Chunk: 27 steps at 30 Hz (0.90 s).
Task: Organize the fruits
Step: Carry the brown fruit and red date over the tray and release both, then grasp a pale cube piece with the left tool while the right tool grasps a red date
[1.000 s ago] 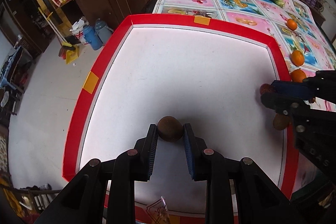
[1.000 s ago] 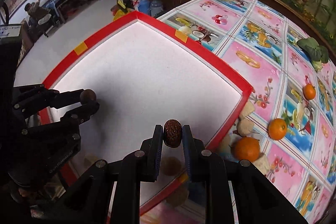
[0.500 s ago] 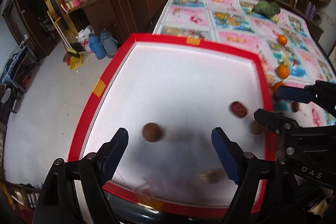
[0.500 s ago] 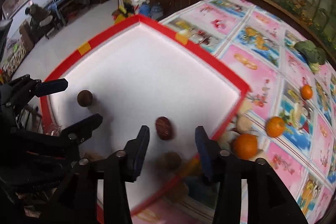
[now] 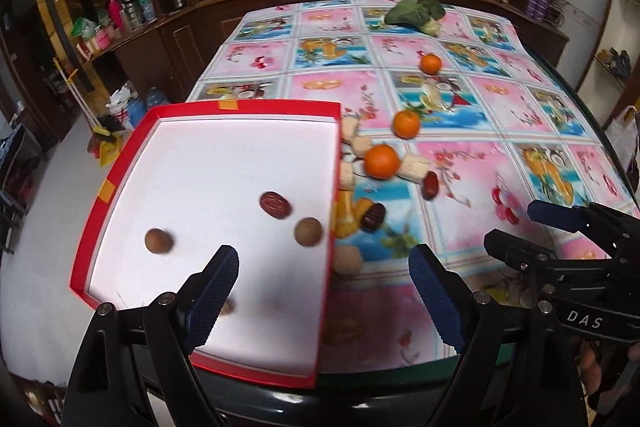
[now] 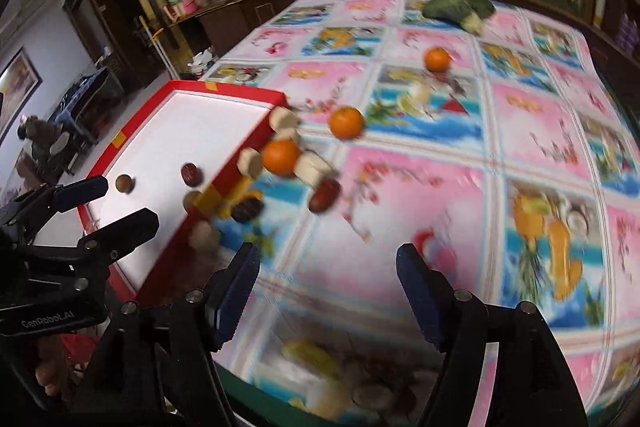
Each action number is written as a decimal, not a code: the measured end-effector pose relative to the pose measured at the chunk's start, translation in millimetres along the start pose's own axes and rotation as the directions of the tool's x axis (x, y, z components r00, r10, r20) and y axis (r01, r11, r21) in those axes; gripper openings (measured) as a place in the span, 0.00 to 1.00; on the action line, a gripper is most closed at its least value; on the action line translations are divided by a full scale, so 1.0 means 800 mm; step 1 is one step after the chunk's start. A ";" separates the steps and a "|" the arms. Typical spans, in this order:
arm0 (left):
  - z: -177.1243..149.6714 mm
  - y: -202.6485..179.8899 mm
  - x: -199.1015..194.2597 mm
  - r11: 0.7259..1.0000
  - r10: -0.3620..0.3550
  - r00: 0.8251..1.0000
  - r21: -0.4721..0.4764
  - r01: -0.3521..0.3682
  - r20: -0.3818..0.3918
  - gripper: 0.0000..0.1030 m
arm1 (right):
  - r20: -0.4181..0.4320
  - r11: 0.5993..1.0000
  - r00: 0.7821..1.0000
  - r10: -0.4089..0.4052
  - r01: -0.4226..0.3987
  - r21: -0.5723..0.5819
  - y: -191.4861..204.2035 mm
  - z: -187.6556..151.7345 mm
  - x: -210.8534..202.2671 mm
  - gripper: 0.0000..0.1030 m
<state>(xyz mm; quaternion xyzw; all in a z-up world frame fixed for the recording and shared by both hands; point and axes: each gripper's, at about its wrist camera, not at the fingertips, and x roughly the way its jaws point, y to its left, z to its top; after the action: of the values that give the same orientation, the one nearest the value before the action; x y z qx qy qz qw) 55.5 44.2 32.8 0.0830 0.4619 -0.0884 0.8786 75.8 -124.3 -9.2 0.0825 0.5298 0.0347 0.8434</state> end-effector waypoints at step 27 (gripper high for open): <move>0.031 0.021 0.060 0.995 -0.101 0.994 -0.025 0.100 -0.046 0.71 | -0.086 0.995 0.992 0.090 -0.085 0.055 0.001 0.039 0.073 0.28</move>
<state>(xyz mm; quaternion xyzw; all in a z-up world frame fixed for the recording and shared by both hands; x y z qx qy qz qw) 105.9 51.2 8.2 0.0518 0.4868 -0.1252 0.8629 129.3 -118.5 -48.1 0.1257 0.5633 0.0616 0.8143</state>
